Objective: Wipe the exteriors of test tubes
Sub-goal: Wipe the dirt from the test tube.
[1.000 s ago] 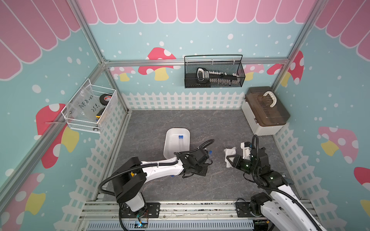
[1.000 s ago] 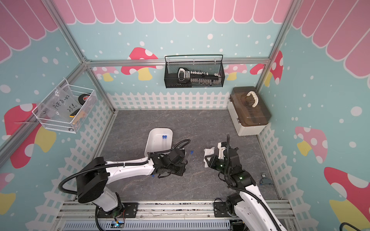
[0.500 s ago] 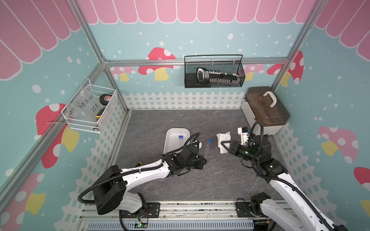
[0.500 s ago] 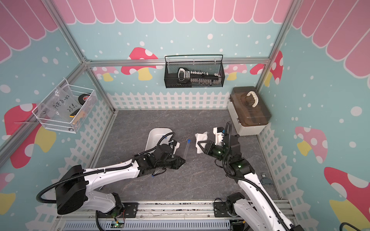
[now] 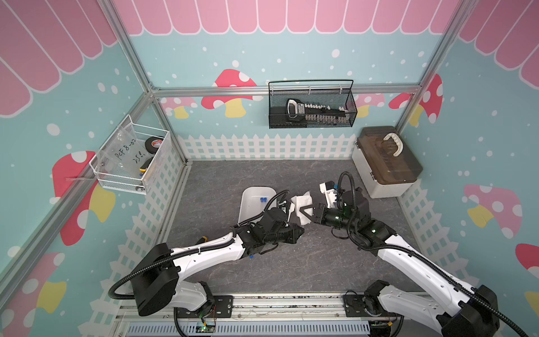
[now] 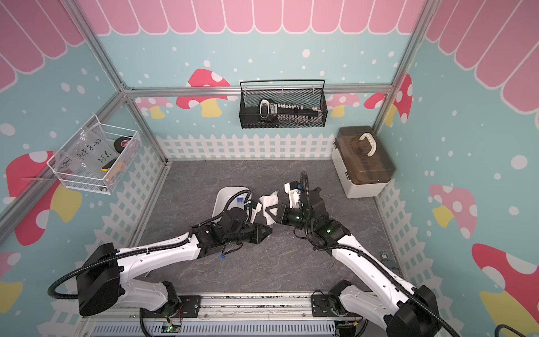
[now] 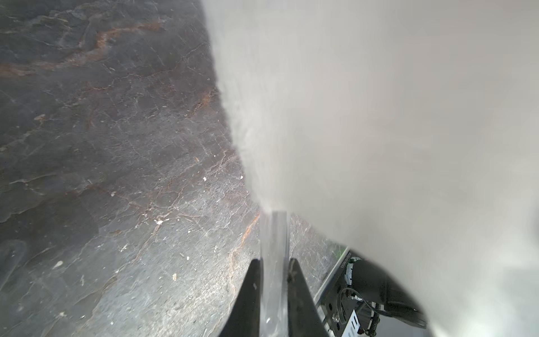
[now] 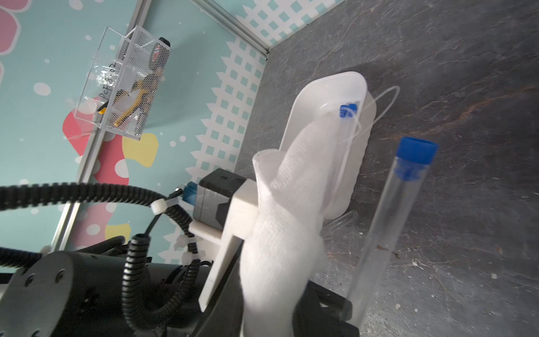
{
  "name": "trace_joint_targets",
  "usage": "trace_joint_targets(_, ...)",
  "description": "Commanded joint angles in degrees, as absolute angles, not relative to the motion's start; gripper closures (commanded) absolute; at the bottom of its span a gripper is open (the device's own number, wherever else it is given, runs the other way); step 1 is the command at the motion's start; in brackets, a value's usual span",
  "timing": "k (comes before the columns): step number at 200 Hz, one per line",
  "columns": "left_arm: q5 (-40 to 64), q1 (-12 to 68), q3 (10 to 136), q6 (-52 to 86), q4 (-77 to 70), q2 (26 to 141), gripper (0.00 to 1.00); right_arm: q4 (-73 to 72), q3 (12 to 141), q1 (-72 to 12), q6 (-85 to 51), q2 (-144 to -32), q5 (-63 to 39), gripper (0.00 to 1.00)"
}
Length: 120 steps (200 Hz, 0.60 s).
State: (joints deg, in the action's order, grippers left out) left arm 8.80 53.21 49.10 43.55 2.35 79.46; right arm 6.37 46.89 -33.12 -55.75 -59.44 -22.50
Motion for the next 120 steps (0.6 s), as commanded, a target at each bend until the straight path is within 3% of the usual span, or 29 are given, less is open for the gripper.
trace_joint_targets(1, 8.01, 52.48, 47.70, 44.87, 1.32, 77.15, 0.85, 11.35, 48.19, -33.46, -53.36, -56.20, -17.17, 0.78)
trace_joint_targets(33, 8.26, 51.95, 46.85, 45.23, 0.70, 76.19, 0.85, 11.73, 46.26, -33.46, -54.00, -53.69, -16.92, 0.78)
trace_joint_targets(120, 8.44, 51.86, 47.02, 45.37, 0.09, 76.32, 0.85, 7.47, 46.88, -33.75, -54.57, -59.64, -21.68, 0.76)
